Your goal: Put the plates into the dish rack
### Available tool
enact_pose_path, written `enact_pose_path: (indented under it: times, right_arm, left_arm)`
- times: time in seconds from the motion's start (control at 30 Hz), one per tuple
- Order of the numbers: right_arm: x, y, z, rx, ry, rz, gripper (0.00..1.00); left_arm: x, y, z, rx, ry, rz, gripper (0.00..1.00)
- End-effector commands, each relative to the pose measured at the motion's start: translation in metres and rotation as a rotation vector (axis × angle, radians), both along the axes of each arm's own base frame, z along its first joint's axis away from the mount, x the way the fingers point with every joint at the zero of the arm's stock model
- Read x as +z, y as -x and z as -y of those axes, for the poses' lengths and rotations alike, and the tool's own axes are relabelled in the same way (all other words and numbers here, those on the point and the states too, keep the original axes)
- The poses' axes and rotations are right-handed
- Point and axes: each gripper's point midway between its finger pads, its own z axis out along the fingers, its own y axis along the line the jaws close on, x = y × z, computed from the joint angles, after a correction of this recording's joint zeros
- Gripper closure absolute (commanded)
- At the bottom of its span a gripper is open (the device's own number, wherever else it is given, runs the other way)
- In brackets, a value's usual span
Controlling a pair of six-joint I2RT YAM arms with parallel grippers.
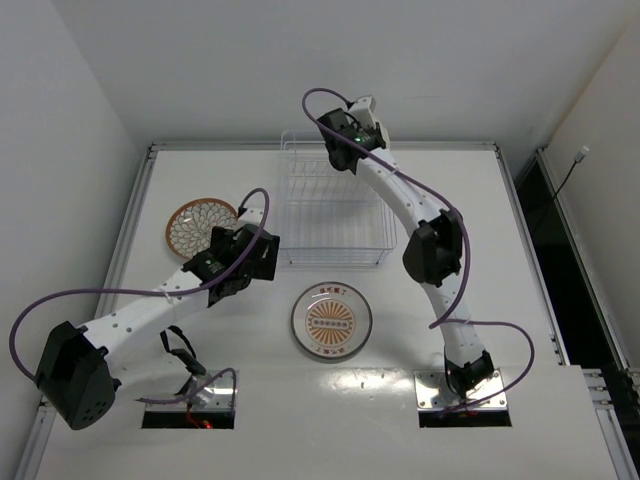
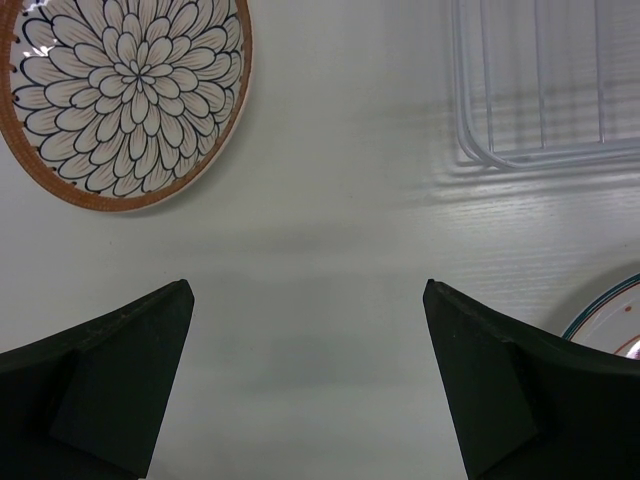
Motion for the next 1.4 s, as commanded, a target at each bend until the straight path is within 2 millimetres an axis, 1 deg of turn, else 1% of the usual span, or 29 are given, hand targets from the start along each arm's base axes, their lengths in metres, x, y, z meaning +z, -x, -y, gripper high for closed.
enact_pose_path:
  times: [0.0, 0.1, 0.13, 0.17, 0.2, 0.23, 0.27, 0.33, 0.4, 0.43, 0.47, 0.53, 0.57, 0.6, 0.73, 0.77, 0.87, 0.9, 0.93, 0.97, 1.03, 1.07, 1.1, 1.13, 1.17, 1.2, 1.23, 1.27, 1.37]
  right_arm:
    - [0.003, 0.008, -0.019, 0.029, 0.001, 0.004, 0.93]
    - [-0.026, 0.020, -0.031, 0.055, -0.074, -0.074, 0.92]
    - [-0.036, 0.022, -0.036, 0.053, -0.183, -0.087, 0.92]
    - [-0.034, 0.024, -0.042, 0.071, -0.241, -0.088, 0.92]
    - [-0.048, 0.027, -0.039, 0.058, -0.281, -0.112, 0.92]
    - [-0.054, 0.031, -0.047, 0.079, -0.332, -0.133, 0.90]
    - [-0.054, 0.028, -0.047, 0.088, -0.369, -0.123, 0.90]
    - [-0.053, 0.029, -0.057, 0.120, -0.419, -0.134, 0.83]
    - [-0.056, 0.028, -0.059, 0.132, -0.452, -0.155, 0.78]
    - [-0.059, 0.030, -0.065, 0.152, -0.482, -0.175, 0.75]
    - [-0.060, 0.031, -0.068, 0.161, -0.495, -0.185, 0.64]
    - [-0.064, 0.030, -0.068, 0.173, -0.544, -0.212, 0.58]
    - [-0.070, 0.034, -0.069, 0.175, -0.547, -0.240, 0.56]
    - [-0.068, 0.035, -0.064, 0.171, -0.562, -0.244, 0.56]
    - [-0.074, 0.042, -0.067, 0.202, -0.637, -0.281, 0.56]
    - [-0.070, 0.041, -0.064, 0.200, -0.652, -0.276, 0.56]
    - [-0.055, 0.042, -0.065, 0.235, -0.691, -0.271, 0.51]
    - [-0.047, 0.043, -0.071, 0.284, -0.701, -0.278, 0.44]
    - [-0.038, 0.044, -0.070, 0.315, -0.714, -0.280, 0.40]
    - [-0.013, 0.046, -0.076, 0.377, -0.738, -0.245, 0.38]
    - [0.010, 0.054, -0.086, 0.514, -0.787, -0.245, 0.31]
    - [0.041, 0.065, -0.091, 0.602, -0.836, -0.213, 0.29]
    - [0.053, 0.071, -0.094, 0.657, -0.842, -0.200, 0.26]
    - [0.055, 0.078, -0.097, 0.686, -0.862, -0.196, 0.19]
    - [0.061, 0.086, -0.099, 0.720, -0.873, -0.191, 0.16]
    - [0.065, 0.089, -0.093, 0.718, -0.874, -0.175, 0.13]
    - [0.062, 0.095, -0.081, 0.696, -0.868, -0.171, 0.13]
    - [0.046, 0.101, -0.077, 0.670, -0.860, -0.206, 0.13]
    - [0.032, 0.100, -0.070, 0.648, -0.854, -0.210, 0.21]
  left_arm:
    - [0.021, -0.007, 0.010, -0.002, 0.061, 0.066, 0.00]
    - [0.021, -0.007, 0.010, -0.008, 0.054, 0.065, 0.00]
    - [0.021, -0.007, 0.010, -0.008, 0.054, 0.065, 0.00]
    - [0.021, -0.007, 0.010, -0.008, 0.054, 0.065, 0.00]
    - [0.021, -0.007, 0.010, -0.008, 0.054, 0.065, 0.00]
    - [0.021, -0.007, 0.010, -0.008, 0.054, 0.065, 0.00]
    - [0.022, -0.008, 0.011, -0.008, 0.060, 0.072, 0.00]
    - [0.022, -0.008, 0.011, -0.008, 0.060, 0.072, 0.00]
    - [0.022, -0.008, 0.011, -0.008, 0.060, 0.072, 0.00]
    - [0.022, -0.008, 0.011, -0.008, 0.060, 0.072, 0.00]
    - [0.022, -0.008, 0.011, -0.008, 0.060, 0.072, 0.00]
    - [0.020, -0.009, 0.011, -0.008, 0.054, 0.065, 0.00]
    - [0.020, -0.009, 0.011, -0.008, 0.054, 0.065, 0.00]
    - [0.020, -0.009, 0.011, -0.008, 0.054, 0.065, 0.00]
    - [0.017, -0.008, 0.007, 0.006, 0.030, 0.058, 0.00]
    - [0.017, -0.008, 0.007, 0.006, 0.030, 0.058, 0.00]
    - [0.016, -0.008, 0.004, 0.019, 0.026, 0.057, 0.00]
    - [0.015, -0.008, 0.003, 0.027, 0.013, 0.055, 0.00]
    - [0.015, -0.009, 0.001, 0.034, 0.007, 0.060, 0.00]
    - [0.015, -0.009, 0.001, 0.041, 0.015, 0.061, 0.00]
    - [0.012, -0.008, -0.001, 0.049, -0.003, 0.053, 0.00]
    - [0.012, -0.008, -0.001, 0.049, -0.003, 0.053, 0.00]
    - [0.013, -0.009, -0.003, 0.068, -0.009, 0.051, 0.00]
    - [0.011, -0.010, -0.005, 0.075, -0.021, 0.049, 0.00]
    - [0.011, -0.011, -0.008, 0.086, -0.021, 0.049, 0.00]
    - [0.011, -0.012, -0.009, 0.102, -0.018, 0.043, 0.00]
    - [0.008, -0.014, -0.013, 0.125, -0.009, 0.033, 0.00]
    - [0.005, -0.012, -0.013, 0.126, -0.001, 0.020, 0.00]
    - [0.005, -0.013, -0.015, 0.140, -0.001, 0.013, 0.00]
